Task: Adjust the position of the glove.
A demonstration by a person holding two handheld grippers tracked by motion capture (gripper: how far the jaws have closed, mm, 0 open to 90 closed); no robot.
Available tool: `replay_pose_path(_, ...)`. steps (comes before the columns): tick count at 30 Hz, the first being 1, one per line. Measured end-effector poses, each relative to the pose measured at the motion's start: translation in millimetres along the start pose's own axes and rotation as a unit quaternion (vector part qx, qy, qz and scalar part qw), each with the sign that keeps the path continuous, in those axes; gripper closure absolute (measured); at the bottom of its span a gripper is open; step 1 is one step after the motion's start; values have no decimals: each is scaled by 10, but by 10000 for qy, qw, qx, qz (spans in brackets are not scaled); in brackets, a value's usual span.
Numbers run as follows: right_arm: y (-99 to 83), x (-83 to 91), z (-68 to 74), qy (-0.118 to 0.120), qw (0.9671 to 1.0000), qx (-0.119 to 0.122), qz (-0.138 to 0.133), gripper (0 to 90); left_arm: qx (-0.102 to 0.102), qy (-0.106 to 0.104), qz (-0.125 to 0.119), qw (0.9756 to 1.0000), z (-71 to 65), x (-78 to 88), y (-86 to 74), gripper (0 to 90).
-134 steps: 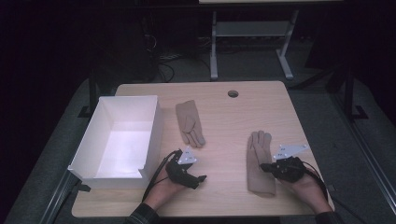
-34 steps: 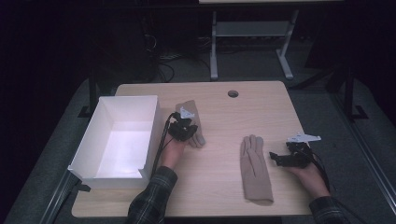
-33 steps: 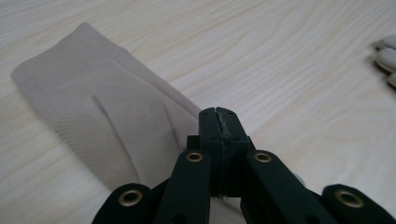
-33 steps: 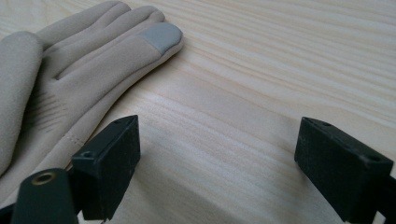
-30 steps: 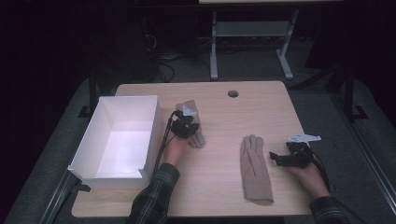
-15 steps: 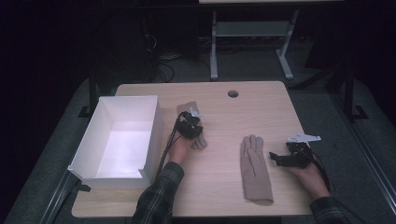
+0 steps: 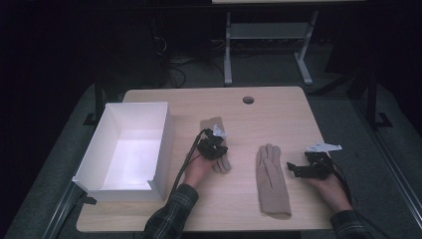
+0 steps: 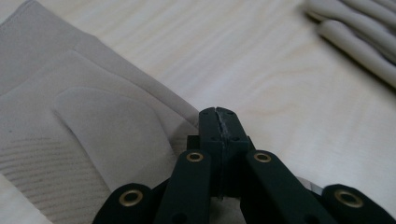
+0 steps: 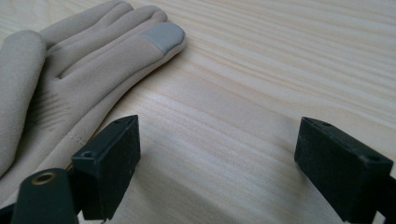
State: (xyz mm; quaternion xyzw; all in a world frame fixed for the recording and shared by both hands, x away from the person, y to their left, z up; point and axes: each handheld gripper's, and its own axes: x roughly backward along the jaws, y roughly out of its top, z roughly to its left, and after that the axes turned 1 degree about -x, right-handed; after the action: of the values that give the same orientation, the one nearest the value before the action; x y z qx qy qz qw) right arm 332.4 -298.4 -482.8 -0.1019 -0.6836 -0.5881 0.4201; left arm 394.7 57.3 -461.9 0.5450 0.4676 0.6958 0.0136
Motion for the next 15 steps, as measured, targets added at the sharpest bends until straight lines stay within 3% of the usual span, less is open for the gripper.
replay_pose_path(7,0,0,2,4,10000,-1,0,140,-14,-409,-2,9992,-231,85,-107,898)
replay_pose_path(15,-1,1,9,11,10000,-5,4,140,-257,-577,255,9977,-431,298,-284,898)
